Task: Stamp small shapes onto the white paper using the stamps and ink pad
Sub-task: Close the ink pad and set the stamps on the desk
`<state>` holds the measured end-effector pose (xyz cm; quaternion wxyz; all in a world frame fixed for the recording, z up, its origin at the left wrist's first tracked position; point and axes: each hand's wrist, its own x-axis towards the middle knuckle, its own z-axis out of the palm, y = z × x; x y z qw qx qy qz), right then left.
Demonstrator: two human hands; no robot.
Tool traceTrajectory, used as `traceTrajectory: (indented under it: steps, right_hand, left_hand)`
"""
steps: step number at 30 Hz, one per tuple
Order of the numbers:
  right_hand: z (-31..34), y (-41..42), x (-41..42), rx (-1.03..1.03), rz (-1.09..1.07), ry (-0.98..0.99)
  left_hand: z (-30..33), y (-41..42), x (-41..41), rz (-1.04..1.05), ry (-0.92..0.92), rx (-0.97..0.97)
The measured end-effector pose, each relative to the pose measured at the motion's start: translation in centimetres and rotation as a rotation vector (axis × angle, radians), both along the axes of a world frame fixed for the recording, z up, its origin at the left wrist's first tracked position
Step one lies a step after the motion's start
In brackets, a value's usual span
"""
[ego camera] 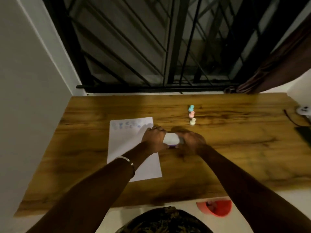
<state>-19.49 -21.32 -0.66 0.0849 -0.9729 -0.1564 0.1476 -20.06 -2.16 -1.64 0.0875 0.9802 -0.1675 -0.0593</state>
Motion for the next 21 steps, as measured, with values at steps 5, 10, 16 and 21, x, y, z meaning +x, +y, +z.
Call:
traceTrajectory:
  steps: [5, 10, 16, 21]
  right_hand:
    - [-0.4, -5.4, 0.7, -0.006, -0.121, 0.025]
    - [-0.9, -8.8, 1.7, 0.015, -0.174, 0.014]
    - [-1.7, -10.3, 3.2, -0.003, -0.164, 0.026]
    - [-2.1, -10.2, 4.4, -0.012, -0.149, -0.011]
  left_hand:
    - [-0.8, -5.4, 2.1, -0.062, -0.016, -0.047]
    - [-1.6, -9.1, 3.8, -0.079, -0.018, -0.052]
    - [-2.1, -10.9, 5.2, -0.057, 0.027, -0.05]
    - [-2.4, -10.7, 5.9, -0.036, 0.047, -0.082]
